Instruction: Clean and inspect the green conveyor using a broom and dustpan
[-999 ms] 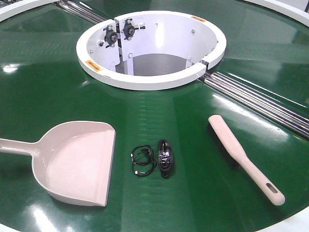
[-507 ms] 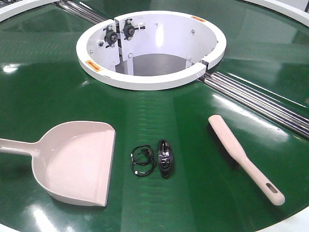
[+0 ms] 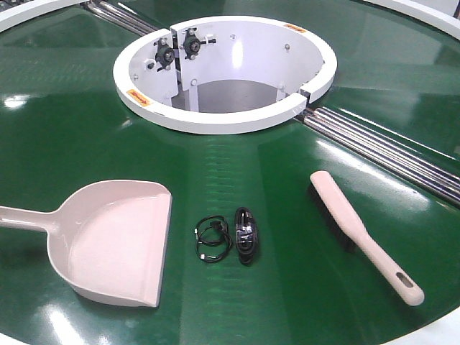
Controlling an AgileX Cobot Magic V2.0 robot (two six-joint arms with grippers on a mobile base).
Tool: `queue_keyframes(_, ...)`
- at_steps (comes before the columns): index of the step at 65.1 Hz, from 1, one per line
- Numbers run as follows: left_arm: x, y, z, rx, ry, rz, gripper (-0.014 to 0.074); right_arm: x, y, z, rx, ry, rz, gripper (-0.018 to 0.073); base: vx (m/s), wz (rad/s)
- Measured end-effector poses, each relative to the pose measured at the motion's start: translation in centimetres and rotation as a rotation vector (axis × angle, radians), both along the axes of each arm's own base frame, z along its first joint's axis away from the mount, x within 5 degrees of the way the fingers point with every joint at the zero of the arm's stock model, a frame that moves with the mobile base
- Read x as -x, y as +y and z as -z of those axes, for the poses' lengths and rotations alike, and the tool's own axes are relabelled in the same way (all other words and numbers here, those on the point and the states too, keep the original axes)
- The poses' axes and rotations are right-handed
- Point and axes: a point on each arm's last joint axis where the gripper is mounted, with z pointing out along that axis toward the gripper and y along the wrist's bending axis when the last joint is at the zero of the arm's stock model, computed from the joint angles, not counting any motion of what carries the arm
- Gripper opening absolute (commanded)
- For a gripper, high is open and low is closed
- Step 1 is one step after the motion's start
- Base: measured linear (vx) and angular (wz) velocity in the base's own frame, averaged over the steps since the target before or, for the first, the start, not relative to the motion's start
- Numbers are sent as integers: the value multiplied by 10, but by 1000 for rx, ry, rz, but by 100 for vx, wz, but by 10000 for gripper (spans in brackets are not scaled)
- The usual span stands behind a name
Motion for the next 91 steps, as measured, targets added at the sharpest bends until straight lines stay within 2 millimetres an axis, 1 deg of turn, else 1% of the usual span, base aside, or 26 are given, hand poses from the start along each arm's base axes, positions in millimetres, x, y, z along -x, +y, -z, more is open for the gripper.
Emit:
queue_keyframes(7, -22, -2, 5, 7, 142, 4, -6, 0, 0, 0, 0, 0, 0, -8, 0, 0)
queue_keyframes(14, -35, -4, 13, 30, 231, 5, -6, 0, 0, 0, 0, 0, 0, -8, 0, 0)
queue_keyframes(24, -44, -5, 21, 29, 295, 4, 5, 0, 0, 0, 0, 0, 0, -8, 0, 0)
queue_keyframes(32, -47, -5, 22, 28, 313, 4, 56, 0, 0, 0, 0, 0, 0, -8, 0, 0)
queue_keyframes(41, -47, -5, 22, -2, 309, 12, 181, 0, 0, 0, 0, 0, 0, -8, 0, 0)
queue_keyframes(48, -47, -5, 22, -23, 307, 18, 344, 0, 0, 0, 0, 0, 0, -8, 0, 0)
queue_keyframes(54, -47, -5, 22, -27, 307, 19, 465, 0, 0, 0, 0, 0, 0, -8, 0, 0)
queue_keyframes(57, -47, -5, 22, -27, 307, 19, 508, 0, 0, 0, 0, 0, 0, -8, 0, 0)
queue_keyframes(61, -47, -5, 22, -27, 307, 19, 545, 0, 0, 0, 0, 0, 0, -8, 0, 0)
queue_keyframes(68, -47, -5, 22, -17, 307, 19, 546, 0, 0, 0, 0, 0, 0, -8, 0, 0)
queue_keyframes(74, -47, -6, 22, 26, 310, 20, 534, 0, 0, 0, 0, 0, 0, -8, 0, 0)
queue_keyframes(79, -47, -7, 18, 43, 318, 24, 524, 0, 0, 0, 0, 0, 0, -8, 0, 0)
queue_keyframes(84, -49, -8, 5, 36, 329, 32, 517, 0, 0, 0, 0, 0, 0, -8, 0, 0)
queue_keyframes(91, -56, -8, -24, -58, 369, 55, 514, 0, 0, 0, 0, 0, 0, -8, 0, 0)
